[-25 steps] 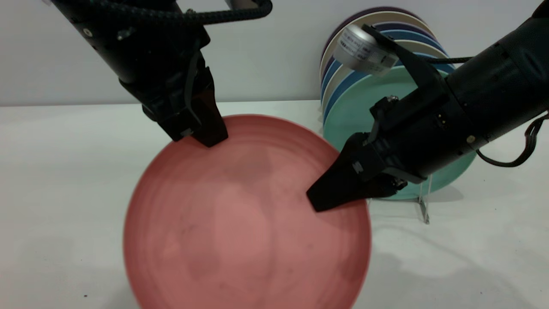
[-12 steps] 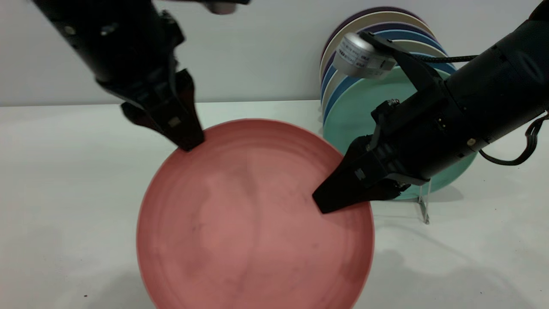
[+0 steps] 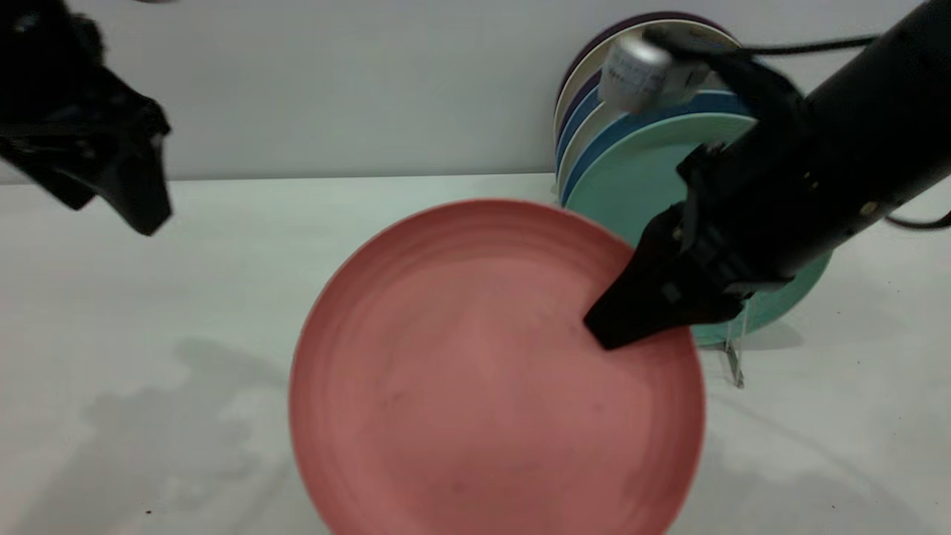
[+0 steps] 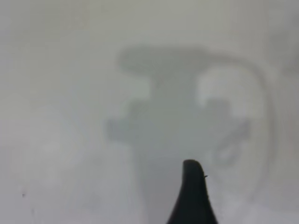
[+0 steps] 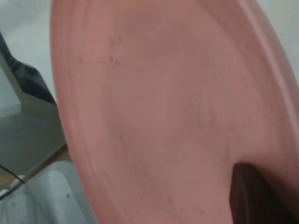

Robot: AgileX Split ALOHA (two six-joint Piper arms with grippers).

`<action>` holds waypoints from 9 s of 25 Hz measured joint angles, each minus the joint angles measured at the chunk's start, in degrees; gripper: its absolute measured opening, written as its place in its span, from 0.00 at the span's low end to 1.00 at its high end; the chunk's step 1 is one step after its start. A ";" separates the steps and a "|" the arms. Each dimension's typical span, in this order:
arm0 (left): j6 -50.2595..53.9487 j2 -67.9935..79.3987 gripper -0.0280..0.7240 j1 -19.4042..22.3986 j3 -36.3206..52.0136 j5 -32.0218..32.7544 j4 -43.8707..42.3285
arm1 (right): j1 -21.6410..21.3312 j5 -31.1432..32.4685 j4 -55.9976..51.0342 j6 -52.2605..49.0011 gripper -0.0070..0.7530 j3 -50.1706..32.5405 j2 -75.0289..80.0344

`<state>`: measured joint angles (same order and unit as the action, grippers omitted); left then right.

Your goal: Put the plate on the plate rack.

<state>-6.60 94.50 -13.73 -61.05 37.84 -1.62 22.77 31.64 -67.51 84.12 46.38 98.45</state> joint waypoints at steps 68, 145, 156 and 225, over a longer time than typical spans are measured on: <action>4.72 10.14 0.64 6.26 0.00 -6.47 -0.10 | 0.00 -20.56 80.27 -32.94 0.09 4.17 -16.26; 4.78 10.19 0.64 6.26 0.00 -7.62 0.25 | -3.12 -28.77 78.94 -48.52 0.43 4.61 0.05; 4.78 10.19 0.64 6.26 0.00 -5.96 0.10 | -1.56 -25.20 78.15 -49.72 0.43 4.61 -4.27; 6.07 -83.67 0.64 6.26 19.21 29.03 0.81 | -1.62 33.52 61.89 -75.74 0.40 -13.31 -90.81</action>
<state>-0.53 10.84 -7.47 -41.84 66.87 -0.81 21.15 65.17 -5.62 8.38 33.07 7.63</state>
